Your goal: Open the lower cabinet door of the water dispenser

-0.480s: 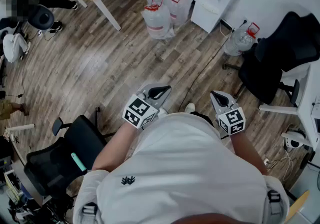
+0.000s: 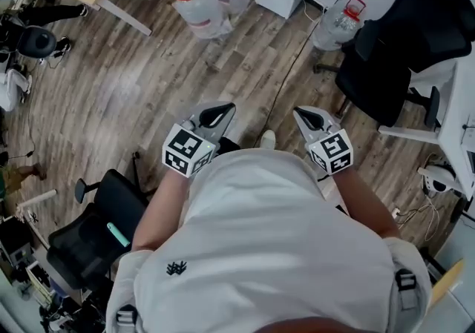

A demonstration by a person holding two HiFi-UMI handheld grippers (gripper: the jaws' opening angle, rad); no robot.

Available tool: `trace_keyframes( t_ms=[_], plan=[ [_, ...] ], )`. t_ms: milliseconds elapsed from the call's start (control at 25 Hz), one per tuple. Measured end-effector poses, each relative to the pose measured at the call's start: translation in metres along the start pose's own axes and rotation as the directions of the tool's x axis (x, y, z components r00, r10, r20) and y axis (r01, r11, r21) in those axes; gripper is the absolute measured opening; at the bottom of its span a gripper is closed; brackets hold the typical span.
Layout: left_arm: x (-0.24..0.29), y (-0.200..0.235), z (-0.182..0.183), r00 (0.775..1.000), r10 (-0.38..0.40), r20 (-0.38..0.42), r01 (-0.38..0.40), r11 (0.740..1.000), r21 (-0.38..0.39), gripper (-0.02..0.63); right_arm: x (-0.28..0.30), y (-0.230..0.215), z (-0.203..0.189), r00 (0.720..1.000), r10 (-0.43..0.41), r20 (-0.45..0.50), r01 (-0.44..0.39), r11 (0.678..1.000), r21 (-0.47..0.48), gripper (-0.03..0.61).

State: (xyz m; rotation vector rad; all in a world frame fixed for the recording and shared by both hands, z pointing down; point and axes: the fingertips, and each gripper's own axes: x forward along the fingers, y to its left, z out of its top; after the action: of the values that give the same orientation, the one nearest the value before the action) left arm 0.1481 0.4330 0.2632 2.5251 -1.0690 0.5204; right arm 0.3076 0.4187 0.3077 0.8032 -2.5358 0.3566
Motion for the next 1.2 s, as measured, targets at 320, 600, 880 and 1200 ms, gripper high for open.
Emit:
trace_keyframes(
  t_ms=[320,600,880,1200],
  plan=[
    [0.046,0.021,0.007,0.997,-0.042,-0.059,0.043,0.999,0.015,0.057,0.022,-0.044,-0.012,0.999,-0.036,0.025,0.034,0.996,0.08,0.019],
    [0.096,0.101,0.029,0.986,-0.152,-0.074,0.157,0.985,0.073,0.057,0.067,-0.091,-0.001,0.985,-0.164,-0.051,0.17,0.971,0.166,0.041],
    [0.124,0.2,0.063,0.952,-0.292,-0.09,0.301,0.947,0.111,0.058,0.132,-0.122,0.041,0.948,-0.291,-0.126,0.312,0.926,0.213,0.041],
    [0.154,0.284,0.073,0.935,-0.332,-0.122,0.345,0.932,0.113,0.058,0.201,-0.156,0.061,0.929,-0.318,-0.188,0.358,0.902,0.243,0.041]
  ],
)
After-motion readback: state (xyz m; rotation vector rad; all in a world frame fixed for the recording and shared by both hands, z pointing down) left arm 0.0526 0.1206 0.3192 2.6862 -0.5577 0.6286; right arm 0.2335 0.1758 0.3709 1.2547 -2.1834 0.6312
